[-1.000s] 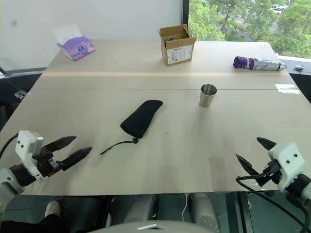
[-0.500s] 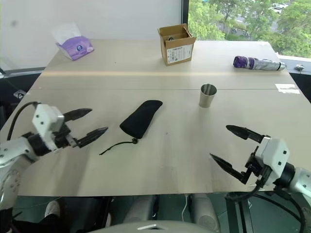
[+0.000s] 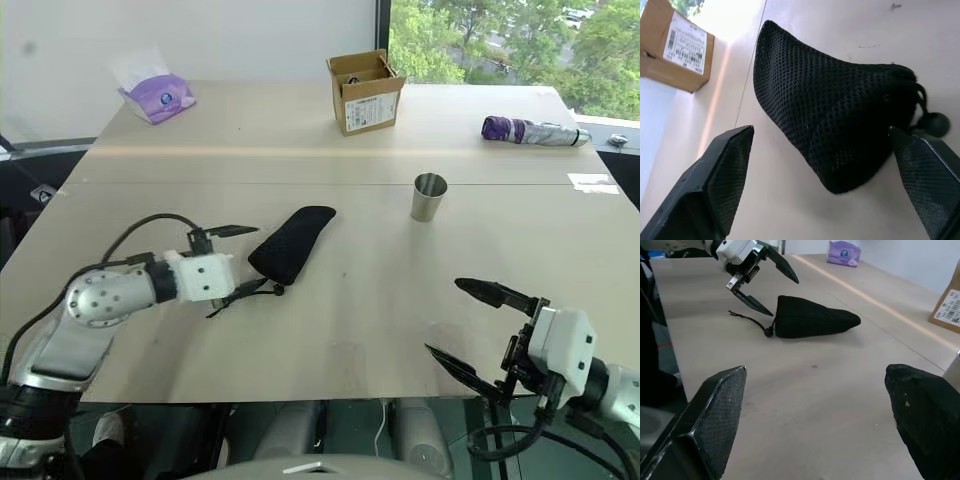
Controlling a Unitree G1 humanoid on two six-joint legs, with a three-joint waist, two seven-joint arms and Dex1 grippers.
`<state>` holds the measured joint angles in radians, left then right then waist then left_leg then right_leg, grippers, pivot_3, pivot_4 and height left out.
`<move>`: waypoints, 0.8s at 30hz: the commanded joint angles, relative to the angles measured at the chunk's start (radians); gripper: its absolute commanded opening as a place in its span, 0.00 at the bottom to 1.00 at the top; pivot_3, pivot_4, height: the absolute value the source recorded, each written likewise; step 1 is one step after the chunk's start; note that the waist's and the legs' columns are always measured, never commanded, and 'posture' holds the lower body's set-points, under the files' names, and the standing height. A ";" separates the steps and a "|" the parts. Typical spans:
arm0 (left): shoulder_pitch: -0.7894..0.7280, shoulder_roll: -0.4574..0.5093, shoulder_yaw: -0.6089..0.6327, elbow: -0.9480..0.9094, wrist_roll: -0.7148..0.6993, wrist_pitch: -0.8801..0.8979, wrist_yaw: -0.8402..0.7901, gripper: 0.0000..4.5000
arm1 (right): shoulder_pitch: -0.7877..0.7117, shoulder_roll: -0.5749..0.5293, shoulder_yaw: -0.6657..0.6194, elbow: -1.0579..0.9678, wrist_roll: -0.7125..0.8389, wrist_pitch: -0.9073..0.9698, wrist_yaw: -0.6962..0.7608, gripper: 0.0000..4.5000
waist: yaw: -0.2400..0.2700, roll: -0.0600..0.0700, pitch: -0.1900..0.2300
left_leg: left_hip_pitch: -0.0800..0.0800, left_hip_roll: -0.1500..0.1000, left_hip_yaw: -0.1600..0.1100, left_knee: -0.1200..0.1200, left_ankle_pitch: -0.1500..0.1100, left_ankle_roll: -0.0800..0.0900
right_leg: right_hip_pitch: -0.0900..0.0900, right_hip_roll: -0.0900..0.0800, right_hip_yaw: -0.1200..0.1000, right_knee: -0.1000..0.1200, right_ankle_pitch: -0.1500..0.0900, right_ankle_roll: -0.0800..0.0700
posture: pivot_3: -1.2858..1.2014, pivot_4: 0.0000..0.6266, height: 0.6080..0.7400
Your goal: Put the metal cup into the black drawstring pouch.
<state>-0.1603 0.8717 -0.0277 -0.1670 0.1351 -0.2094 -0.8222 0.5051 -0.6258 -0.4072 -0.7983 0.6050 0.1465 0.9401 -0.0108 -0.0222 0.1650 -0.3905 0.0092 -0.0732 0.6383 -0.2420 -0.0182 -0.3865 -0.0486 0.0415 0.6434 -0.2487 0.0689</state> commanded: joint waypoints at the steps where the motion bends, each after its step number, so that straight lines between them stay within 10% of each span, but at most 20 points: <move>1: -0.040 0.012 -0.032 0.046 0.029 -0.067 -0.010 0.71 | -0.008 -0.005 0.009 -0.050 -0.029 0.020 -0.066 1.00 | -0.001 0.000 0.000 | 0.000 0.000 0.000 0.000 0.000 0.000 | 0.000 0.000 0.000 0.000 0.000 0.000 | 0.52 0.24 1.00; 8: -0.178 -0.060 -0.089 0.105 -0.048 0.136 -0.088 0.02 | -0.136 -0.009 0.098 -0.064 -0.130 0.174 -0.278 1.00 | -0.001 0.000 0.000 | -0.001 0.000 -0.001 0.002 0.000 0.000 | 0.000 0.000 -0.001 0.001 0.000 0.000 | 0.52 0.24 1.00; 17: -0.444 -0.133 -0.013 -0.051 -0.364 1.175 -0.083 0.02 | -0.894 -0.095 0.449 0.200 -0.246 0.683 -0.477 1.00 | -0.030 -0.003 0.004 | -0.002 0.000 -0.005 0.009 0.000 0.000 | 0.000 0.002 -0.003 0.008 -0.001 0.002 | 0.52 0.24 1.00; 24: -0.635 -0.206 -0.055 -0.105 -0.353 1.576 0.131 0.02 | -1.249 -0.039 0.636 0.579 -0.326 0.797 -0.402 1.00 | -0.030 -0.004 0.006 | -0.014 -0.003 -0.007 0.011 0.000 0.000 | -0.010 0.001 -0.003 0.012 -0.001 0.001 | 0.52 0.24 1.00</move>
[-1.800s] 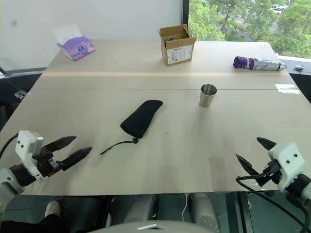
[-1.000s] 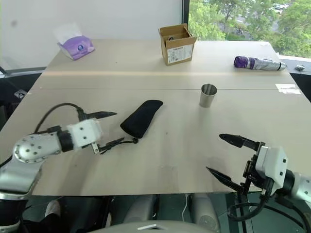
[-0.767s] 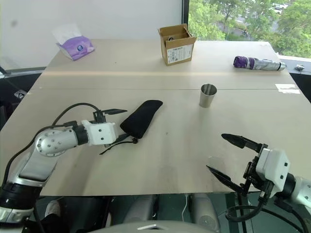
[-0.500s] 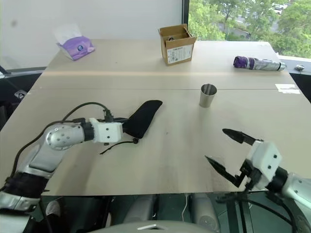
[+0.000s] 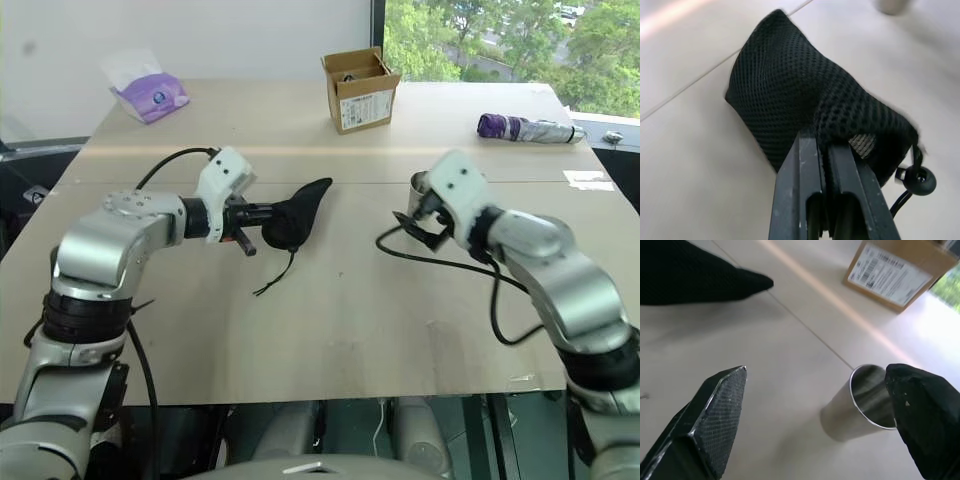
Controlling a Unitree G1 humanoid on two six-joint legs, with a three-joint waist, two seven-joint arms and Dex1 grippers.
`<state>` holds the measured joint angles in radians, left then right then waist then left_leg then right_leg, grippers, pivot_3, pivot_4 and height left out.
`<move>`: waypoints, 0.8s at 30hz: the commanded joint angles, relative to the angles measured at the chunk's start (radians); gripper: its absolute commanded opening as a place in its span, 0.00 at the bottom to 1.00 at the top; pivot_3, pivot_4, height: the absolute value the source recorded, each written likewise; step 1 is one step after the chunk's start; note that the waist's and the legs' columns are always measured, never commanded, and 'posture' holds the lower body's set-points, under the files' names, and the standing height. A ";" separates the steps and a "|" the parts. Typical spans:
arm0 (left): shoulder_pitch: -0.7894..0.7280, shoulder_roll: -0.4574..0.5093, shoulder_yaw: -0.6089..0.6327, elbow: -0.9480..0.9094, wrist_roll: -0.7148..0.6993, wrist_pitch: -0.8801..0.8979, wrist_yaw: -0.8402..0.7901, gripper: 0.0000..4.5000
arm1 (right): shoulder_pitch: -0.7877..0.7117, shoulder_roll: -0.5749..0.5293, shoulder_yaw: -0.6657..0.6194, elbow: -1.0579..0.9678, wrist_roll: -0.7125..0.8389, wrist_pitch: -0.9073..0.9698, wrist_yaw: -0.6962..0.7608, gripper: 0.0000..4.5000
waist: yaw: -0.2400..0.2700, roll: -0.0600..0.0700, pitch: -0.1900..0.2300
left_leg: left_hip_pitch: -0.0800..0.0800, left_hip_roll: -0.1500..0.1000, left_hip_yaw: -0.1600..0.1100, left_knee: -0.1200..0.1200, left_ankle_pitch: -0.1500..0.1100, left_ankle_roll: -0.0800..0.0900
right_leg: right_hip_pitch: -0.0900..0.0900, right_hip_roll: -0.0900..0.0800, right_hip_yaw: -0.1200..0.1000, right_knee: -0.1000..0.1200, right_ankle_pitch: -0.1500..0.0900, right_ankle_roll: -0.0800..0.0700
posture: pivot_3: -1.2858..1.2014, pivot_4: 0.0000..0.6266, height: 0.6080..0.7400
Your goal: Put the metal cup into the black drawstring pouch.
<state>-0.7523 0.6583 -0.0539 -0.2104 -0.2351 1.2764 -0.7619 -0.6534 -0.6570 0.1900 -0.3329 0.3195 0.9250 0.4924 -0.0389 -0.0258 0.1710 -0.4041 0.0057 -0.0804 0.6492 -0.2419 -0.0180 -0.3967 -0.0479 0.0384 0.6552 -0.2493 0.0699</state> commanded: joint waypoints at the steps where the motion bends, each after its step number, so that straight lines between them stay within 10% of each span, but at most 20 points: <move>1: -0.050 0.000 -0.036 -0.063 0.019 0.113 0.095 0.02 | -0.119 -0.010 0.062 0.162 -0.050 0.019 0.070 1.00 | -0.002 0.000 0.000 | -0.002 0.000 0.000 0.000 0.000 0.000 | -0.002 -0.001 0.000 0.000 0.000 0.000 | 0.52 0.24 1.00; 7: -0.058 -0.057 -0.009 -0.088 0.007 0.196 0.206 0.00 | -0.211 -0.011 0.163 0.374 -0.139 -0.074 0.185 0.80 | 0.000 0.000 0.000 | -0.012 -0.001 0.000 0.001 0.003 -0.004 | -0.012 -0.001 0.000 0.002 0.000 0.000 | 0.52 0.24 1.00; 14: -0.110 -0.131 0.069 -0.068 -0.021 0.310 0.271 0.00 | -0.231 -0.008 0.176 0.407 -0.196 -0.155 0.275 0.02 | -0.002 0.000 0.000 | -0.011 -0.001 0.001 0.002 0.003 -0.004 | -0.012 -0.001 0.001 0.004 0.000 0.000 | 0.52 0.24 1.00; 19: -0.157 -0.193 0.136 0.014 -0.075 0.338 0.297 0.00 | -0.136 0.029 -0.043 0.184 -0.051 -0.002 0.236 0.01 | 0.003 0.000 0.000 | -0.011 -0.001 0.000 0.002 0.003 -0.005 | -0.013 -0.001 0.000 0.005 0.000 0.000 | 0.52 0.24 1.00; 24: -0.204 -0.237 0.149 0.124 -0.129 0.338 0.329 0.00 | 0.070 0.299 -0.258 -0.166 0.123 0.183 0.046 0.01 | 0.004 -0.001 -0.001 | -0.011 -0.001 -0.001 0.002 0.003 -0.005 | -0.013 -0.002 0.000 0.006 0.000 0.000 | 0.52 0.24 1.00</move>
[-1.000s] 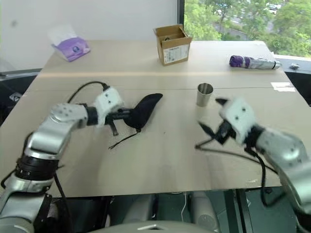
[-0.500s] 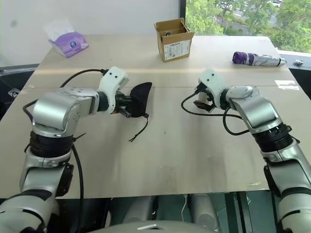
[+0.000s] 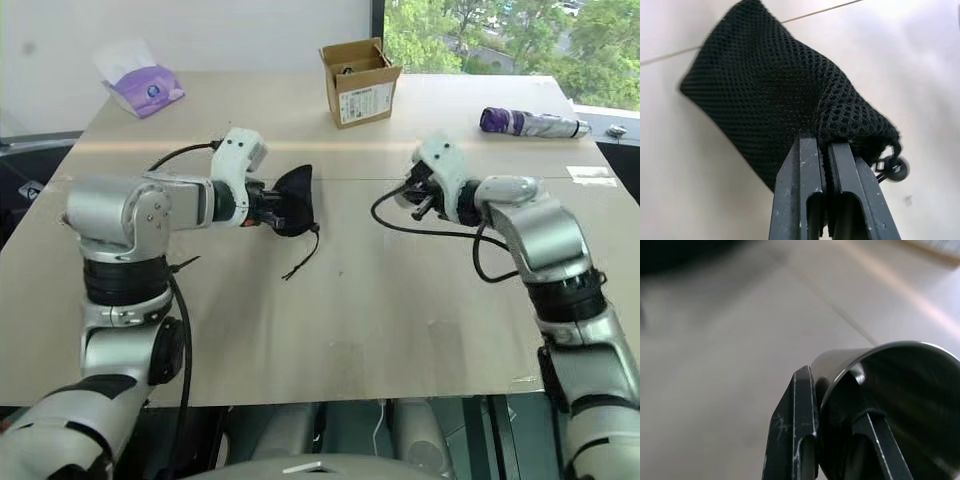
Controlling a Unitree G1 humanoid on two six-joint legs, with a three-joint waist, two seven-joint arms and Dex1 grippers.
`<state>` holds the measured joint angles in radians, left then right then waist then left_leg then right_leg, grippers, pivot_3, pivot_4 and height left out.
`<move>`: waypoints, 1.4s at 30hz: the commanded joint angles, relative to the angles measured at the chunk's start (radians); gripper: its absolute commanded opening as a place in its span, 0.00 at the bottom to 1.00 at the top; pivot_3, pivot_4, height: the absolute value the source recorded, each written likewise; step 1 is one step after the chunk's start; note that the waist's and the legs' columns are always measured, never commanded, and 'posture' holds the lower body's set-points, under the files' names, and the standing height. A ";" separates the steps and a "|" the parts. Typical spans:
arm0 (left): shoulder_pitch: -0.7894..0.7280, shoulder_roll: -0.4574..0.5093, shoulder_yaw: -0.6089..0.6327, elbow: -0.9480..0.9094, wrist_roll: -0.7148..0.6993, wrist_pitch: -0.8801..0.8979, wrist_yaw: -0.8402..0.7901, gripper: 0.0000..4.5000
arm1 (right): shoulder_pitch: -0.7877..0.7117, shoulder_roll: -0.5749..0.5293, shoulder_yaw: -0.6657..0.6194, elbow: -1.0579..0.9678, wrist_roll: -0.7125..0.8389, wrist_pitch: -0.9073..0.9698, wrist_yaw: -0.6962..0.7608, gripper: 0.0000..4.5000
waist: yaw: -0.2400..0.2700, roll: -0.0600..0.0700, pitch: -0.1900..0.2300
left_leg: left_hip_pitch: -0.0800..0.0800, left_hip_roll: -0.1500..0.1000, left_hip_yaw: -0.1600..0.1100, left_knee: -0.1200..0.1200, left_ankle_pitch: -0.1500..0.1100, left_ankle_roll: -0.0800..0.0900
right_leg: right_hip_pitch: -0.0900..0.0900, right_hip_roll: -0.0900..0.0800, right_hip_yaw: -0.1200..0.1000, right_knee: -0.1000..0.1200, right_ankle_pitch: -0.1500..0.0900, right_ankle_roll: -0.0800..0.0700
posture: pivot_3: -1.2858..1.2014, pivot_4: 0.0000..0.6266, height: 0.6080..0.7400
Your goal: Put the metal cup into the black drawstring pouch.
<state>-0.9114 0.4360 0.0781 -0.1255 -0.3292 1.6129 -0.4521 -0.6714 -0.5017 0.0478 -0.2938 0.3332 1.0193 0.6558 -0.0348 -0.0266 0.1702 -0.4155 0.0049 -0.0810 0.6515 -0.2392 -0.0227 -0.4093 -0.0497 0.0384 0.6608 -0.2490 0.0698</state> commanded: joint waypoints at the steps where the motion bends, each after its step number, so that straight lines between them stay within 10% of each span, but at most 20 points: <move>1: -0.054 -0.025 0.013 0.060 -0.043 0.001 0.021 0.00 | 0.145 0.241 -0.155 -0.264 0.159 0.078 -0.162 0.01 | -0.002 0.000 0.000 | 0.000 0.000 0.000 0.000 0.000 0.000 | 0.000 0.000 0.000 0.000 0.000 0.000 | 0.52 0.24 1.00; 9: -0.152 -0.082 0.000 0.231 -0.102 0.001 0.012 0.00 | 0.322 0.508 -0.057 -0.336 0.209 -0.032 -0.290 0.01 | -0.004 0.000 -0.001 | 0.002 -0.002 0.002 0.001 0.000 0.000 | 0.000 0.000 0.002 0.003 0.001 0.001 | 0.52 0.24 1.00; 24: -0.227 -0.014 -0.176 0.309 -0.182 0.001 -0.090 0.00 | 0.319 0.596 0.044 -0.004 0.012 -0.436 -0.424 0.01 | -0.008 0.000 -0.001 | 0.002 -0.001 0.002 0.000 0.001 -0.001 | -0.002 0.000 0.003 0.002 0.000 0.001 | 0.52 0.24 1.00; 32: -0.229 -0.009 -0.145 0.298 -0.235 0.001 -0.089 0.00 | 0.303 0.698 0.018 0.138 0.177 -0.499 -0.312 0.01 | -0.008 0.000 -0.001 | 0.002 -0.001 0.002 0.000 0.001 -0.001 | -0.002 0.000 0.003 0.002 0.001 0.001 | 0.52 0.24 1.00; 42: -0.213 0.090 -0.111 0.193 -0.274 -0.026 -0.151 0.00 | 0.254 0.587 0.051 0.309 0.089 -0.606 -0.203 0.01 | -0.010 0.000 0.000 | 0.002 -0.001 0.002 -0.001 0.001 -0.001 | -0.002 0.000 0.004 0.002 0.001 0.000 | 0.52 0.24 1.00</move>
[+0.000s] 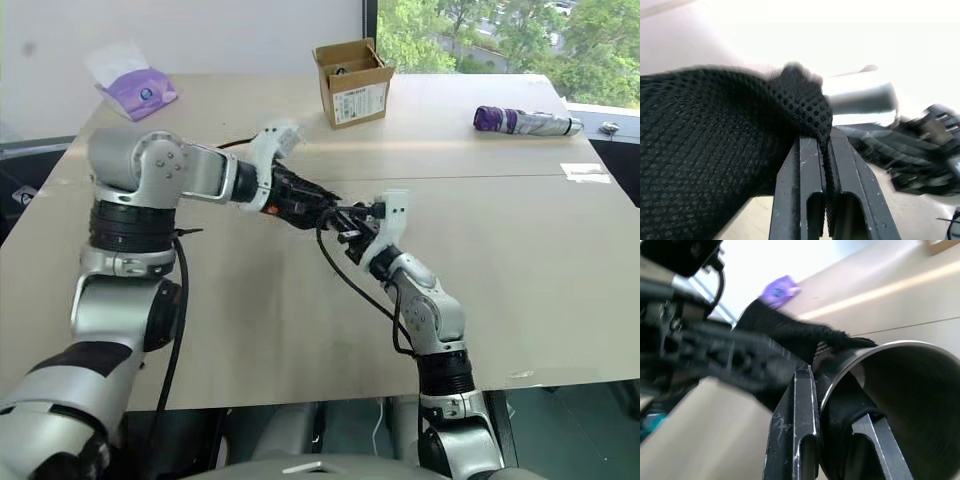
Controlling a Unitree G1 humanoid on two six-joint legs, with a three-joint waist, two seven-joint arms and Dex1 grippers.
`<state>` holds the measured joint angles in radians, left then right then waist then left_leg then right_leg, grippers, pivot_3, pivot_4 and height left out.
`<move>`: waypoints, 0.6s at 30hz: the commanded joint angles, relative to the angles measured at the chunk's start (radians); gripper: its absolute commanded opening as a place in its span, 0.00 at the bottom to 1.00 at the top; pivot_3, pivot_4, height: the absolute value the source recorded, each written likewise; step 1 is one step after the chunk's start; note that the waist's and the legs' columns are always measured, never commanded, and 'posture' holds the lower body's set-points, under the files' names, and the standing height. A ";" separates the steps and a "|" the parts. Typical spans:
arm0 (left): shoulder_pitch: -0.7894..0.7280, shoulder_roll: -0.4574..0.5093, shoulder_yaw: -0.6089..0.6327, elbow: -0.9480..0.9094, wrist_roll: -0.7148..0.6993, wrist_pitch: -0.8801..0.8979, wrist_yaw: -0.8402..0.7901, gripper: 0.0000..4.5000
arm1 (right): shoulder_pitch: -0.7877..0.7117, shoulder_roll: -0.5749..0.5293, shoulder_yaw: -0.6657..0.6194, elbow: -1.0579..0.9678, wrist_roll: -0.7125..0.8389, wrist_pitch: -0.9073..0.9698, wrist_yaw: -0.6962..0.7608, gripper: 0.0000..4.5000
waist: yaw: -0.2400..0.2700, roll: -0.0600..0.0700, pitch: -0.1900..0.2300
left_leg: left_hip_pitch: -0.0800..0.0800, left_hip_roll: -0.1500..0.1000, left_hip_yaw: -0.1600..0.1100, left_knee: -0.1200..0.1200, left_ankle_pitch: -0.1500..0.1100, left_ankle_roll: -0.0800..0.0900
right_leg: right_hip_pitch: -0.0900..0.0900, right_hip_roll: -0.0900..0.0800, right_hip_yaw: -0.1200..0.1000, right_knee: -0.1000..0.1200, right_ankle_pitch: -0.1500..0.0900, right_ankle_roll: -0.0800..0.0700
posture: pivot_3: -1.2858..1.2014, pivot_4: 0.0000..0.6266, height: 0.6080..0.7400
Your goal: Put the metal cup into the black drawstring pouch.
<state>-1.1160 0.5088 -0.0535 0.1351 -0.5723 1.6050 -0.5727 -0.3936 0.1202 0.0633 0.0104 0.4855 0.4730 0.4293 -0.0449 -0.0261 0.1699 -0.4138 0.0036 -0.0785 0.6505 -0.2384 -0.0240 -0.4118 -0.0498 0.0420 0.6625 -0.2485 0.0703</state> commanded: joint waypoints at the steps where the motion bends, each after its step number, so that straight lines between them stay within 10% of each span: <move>1: -0.004 0.020 0.021 -0.080 -0.030 -0.019 -0.029 0.00 | -0.033 -0.057 0.061 0.016 -0.102 -0.101 0.044 0.01 | 0.002 0.000 0.000 | 0.000 0.000 0.000 0.000 0.000 0.000 | 0.000 0.000 0.000 0.000 0.000 0.000 | 0.52 0.24 1.00; 11: 0.057 -0.019 0.154 -0.126 -0.040 0.009 0.019 0.00 | -0.096 0.051 -0.049 0.102 0.086 -0.142 0.117 0.01 | 0.000 0.000 0.000 | 0.000 0.001 0.000 0.000 0.000 0.000 | 0.000 0.000 0.000 0.000 0.000 0.000 | 0.52 0.24 1.00; 18: 0.032 -0.043 0.185 -0.138 -0.079 0.009 0.016 0.00 | -0.162 -0.027 0.177 0.258 -0.292 -0.450 0.130 0.01 | -0.003 0.000 0.000 | 0.001 0.000 0.000 0.001 0.000 0.000 | 0.000 0.000 0.000 0.001 0.000 0.000 | 0.52 0.24 1.00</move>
<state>-1.0441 0.4698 0.1114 0.0400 -0.6136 1.6130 -0.5464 -0.5266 0.0982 0.2039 0.2562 0.2641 0.1050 0.5583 -0.0478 -0.0263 0.1697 -0.4132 0.0038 -0.0783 0.6511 -0.2380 -0.0246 -0.4118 -0.0495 0.0424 0.6632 -0.2484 0.0702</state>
